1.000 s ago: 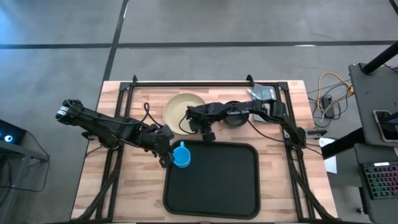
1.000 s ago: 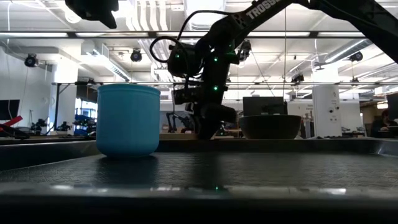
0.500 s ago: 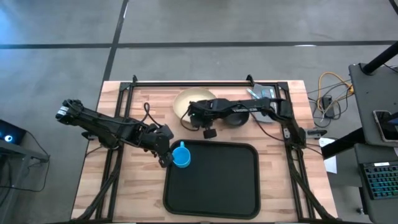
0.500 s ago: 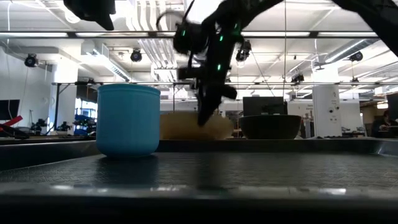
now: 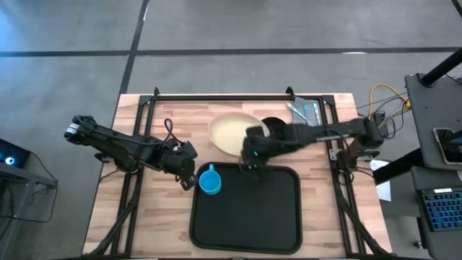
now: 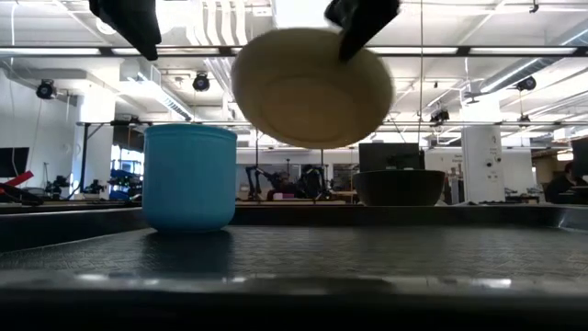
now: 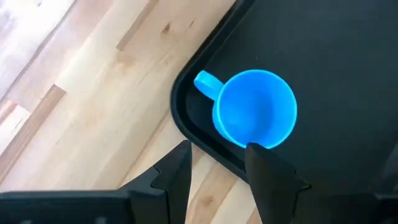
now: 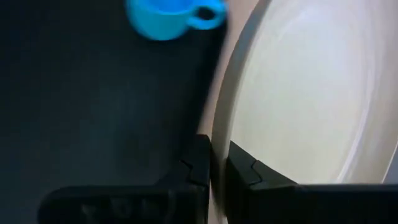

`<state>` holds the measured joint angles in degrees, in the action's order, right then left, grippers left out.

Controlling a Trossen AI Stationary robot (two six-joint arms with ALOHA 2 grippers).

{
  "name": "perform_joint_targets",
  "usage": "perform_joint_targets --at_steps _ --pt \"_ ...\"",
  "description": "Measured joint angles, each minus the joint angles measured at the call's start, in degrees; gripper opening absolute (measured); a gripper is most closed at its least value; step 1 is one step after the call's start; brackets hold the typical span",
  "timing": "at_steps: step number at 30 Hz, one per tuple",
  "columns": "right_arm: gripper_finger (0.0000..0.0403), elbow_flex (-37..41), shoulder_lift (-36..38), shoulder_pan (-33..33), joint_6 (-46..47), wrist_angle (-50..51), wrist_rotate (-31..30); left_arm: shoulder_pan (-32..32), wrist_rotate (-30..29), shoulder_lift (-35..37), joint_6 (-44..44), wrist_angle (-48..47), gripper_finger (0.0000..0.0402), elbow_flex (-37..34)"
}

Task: Set up tray
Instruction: Put the brown plate to the bottom right of the blue mug on the black serving tray

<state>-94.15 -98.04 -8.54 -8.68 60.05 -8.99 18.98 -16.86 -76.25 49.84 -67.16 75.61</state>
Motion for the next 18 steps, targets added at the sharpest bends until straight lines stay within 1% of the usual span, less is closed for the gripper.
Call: perform_joint_targets --at_steps 3,7,10,15,18 --pt "0.0011 1.0 0.3 -5.9 3.7 1.9 0.0 0.0 0.0 0.0 -0.2 -0.1 0.0131 0.0" --pt "0.0011 2.4 -0.3 -15.0 3.4 3.1 -0.2 0.3 0.0 0.0 -0.2 -1.1 0.0131 0.0" --pt "0.0011 3.2 -1.3 -21.0 4.1 4.1 -1.8 0.6 0.0 0.0 -0.2 -1.2 0.0131 0.0" --pt "0.0011 5.1 -3.3 -27.5 8.9 6.7 -2.7 0.6 0.1 -0.2 -0.2 -1.2 0.0131 -0.2" --pt "0.0011 6.3 -5.6 -30.9 11.6 7.2 -1.0 0.6 0.1 -0.2 -0.3 -1.2 0.0131 -0.5"
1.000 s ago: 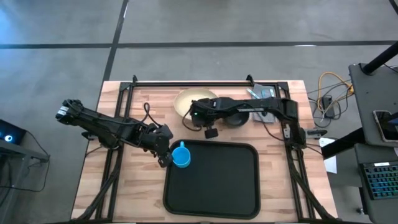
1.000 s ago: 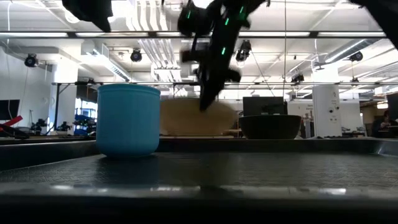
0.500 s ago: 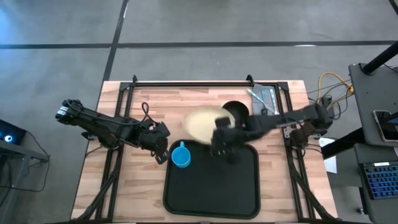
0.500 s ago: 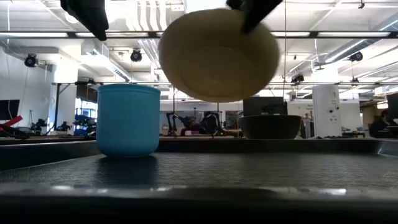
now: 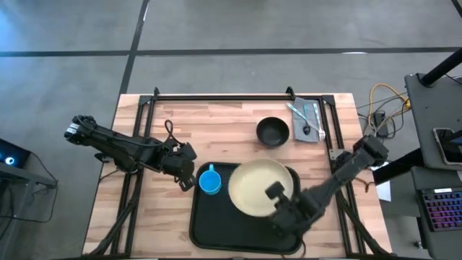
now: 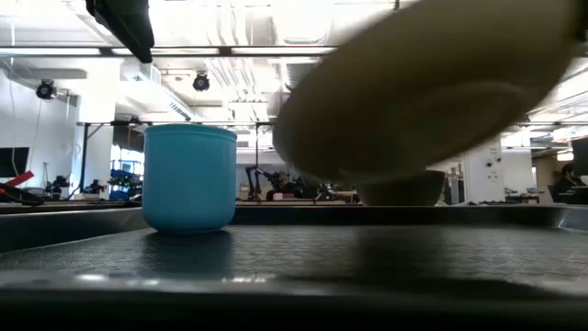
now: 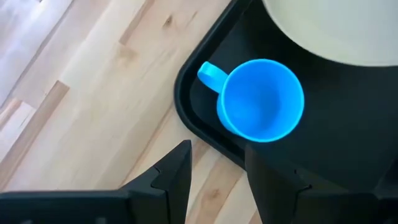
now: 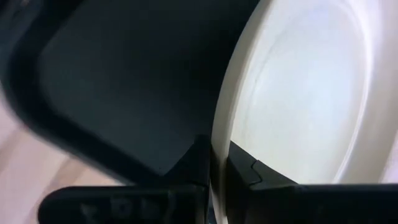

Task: Set up tray
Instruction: Put the brown plate to the bottom right of the blue mug on the black serving tray

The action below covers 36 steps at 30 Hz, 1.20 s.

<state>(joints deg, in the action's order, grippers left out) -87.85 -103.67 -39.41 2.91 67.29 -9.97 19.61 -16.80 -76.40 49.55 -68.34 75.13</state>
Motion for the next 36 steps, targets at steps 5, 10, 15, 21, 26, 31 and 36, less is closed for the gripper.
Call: perform_joint_targets --at_steps 5,10,15,21,26,31,36 --pt "0.0012 0.2 -6.2 -4.5 -0.1 -2.2 1.4 0.0 0.0 0.0 -1.0 0.4 0.0131 -0.2" --pt "0.0012 0.3 -10.0 -4.8 -0.3 -8.5 0.3 0.0 0.0 0.0 -1.0 1.4 0.0131 -0.3" --pt "0.0012 2.4 -9.9 -4.7 -6.0 -14.6 -0.3 0.0 0.0 0.0 -1.0 2.8 0.0131 -0.3" --pt "0.0025 4.6 -10.2 -4.7 -4.8 -24.1 2.4 0.0 0.0 0.0 -1.0 2.8 0.0131 -0.6" --pt "0.006 4.5 -11.6 -4.7 -2.8 -26.2 2.8 0.0 0.0 0.0 -1.0 2.8 0.0131 -1.4" --pt "0.0108 4.9 -11.6 -4.5 -2.2 -25.5 -1.4 0.0 0.1 0.0 -1.0 2.8 0.0131 -2.6" --pt "0.0152 3.2 -11.3 -4.1 2.5 -20.8 -9.6 0.0 0.1 0.0 -1.0 2.8 0.0131 -2.9"
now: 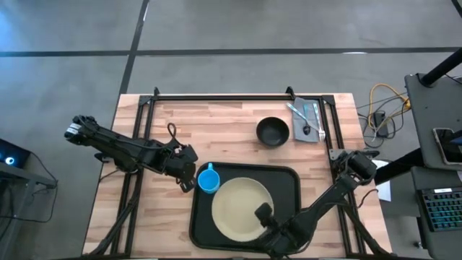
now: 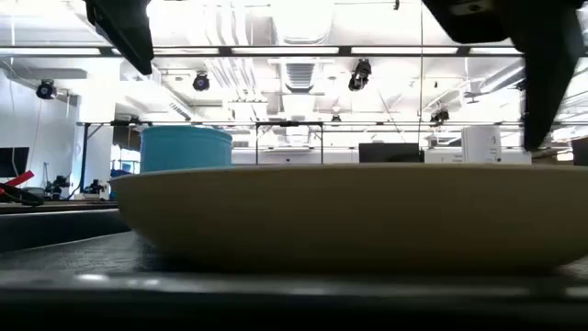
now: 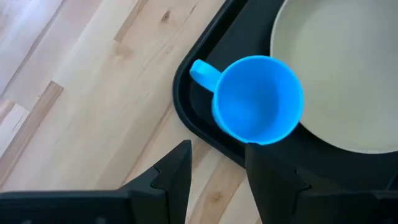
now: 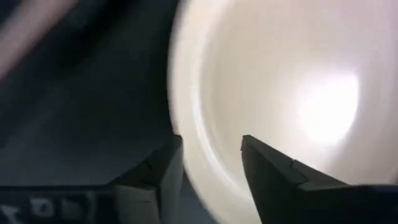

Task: Set up tray
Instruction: Put the brown plate to the bottom right of the blue mug on the black serving tray, then put the black bowl on top of the brown plate on the black serving tray

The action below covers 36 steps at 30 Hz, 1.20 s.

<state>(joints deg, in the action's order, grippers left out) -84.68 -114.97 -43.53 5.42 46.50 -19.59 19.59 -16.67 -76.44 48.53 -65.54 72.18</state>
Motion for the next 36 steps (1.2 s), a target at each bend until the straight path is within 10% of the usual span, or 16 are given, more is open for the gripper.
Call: perform_joint_targets --at_steps 16,36 --pt "0.0184 4.3 17.5 4.9 42.8 30.3 -7.5 0.0 -0.6 0.0 -3.3 4.7 0.0131 0.0" --pt "0.0183 20.0 28.3 45.5 11.9 7.7 -4.1 0.0 -1.8 -0.1 -0.4 8.9 0.0131 0.0"
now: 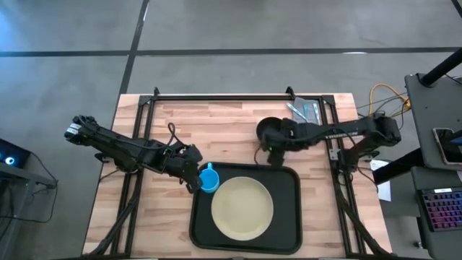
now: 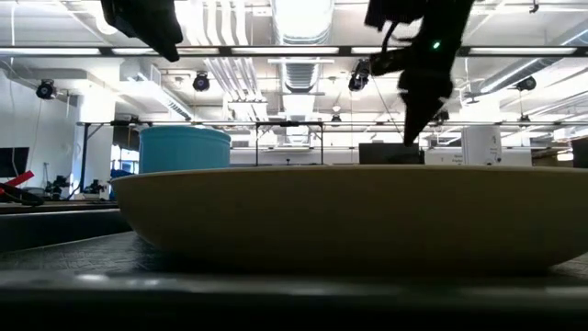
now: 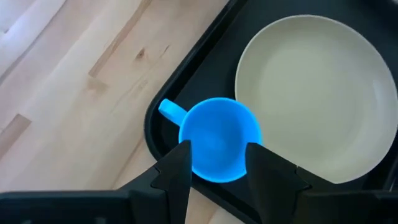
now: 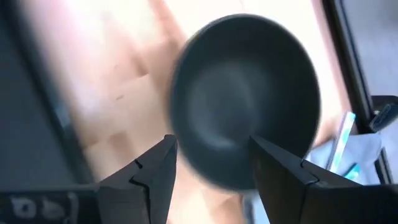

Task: Set up tray
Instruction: Put the black bowl on top of the brown plate on the black serving tray

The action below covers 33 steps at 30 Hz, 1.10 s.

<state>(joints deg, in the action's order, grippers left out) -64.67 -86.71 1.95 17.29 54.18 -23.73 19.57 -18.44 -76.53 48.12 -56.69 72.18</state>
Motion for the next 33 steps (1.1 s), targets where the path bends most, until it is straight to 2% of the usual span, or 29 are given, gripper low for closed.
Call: perform_joint_targets --at_steps 4,10,23,33 --pt "0.0183 0.9 -1.2 3.4 -0.8 -4.1 0.4 0.0 0.0 0.0 0.7 0.2 0.0131 0.0" --pt "0.0183 2.1 -2.3 4.5 -2.6 -11.5 11.5 0.0 0.0 0.0 1.6 1.2 0.0131 -0.7" --pt "0.0183 1.6 -5.3 4.4 -7.2 -12.6 11.8 0.0 -0.1 0.0 2.4 1.7 0.0131 -1.3" --pt "0.0183 2.2 -8.8 5.6 -8.5 -12.6 10.2 0.0 -3.0 0.0 2.4 2.1 0.0131 -2.9"
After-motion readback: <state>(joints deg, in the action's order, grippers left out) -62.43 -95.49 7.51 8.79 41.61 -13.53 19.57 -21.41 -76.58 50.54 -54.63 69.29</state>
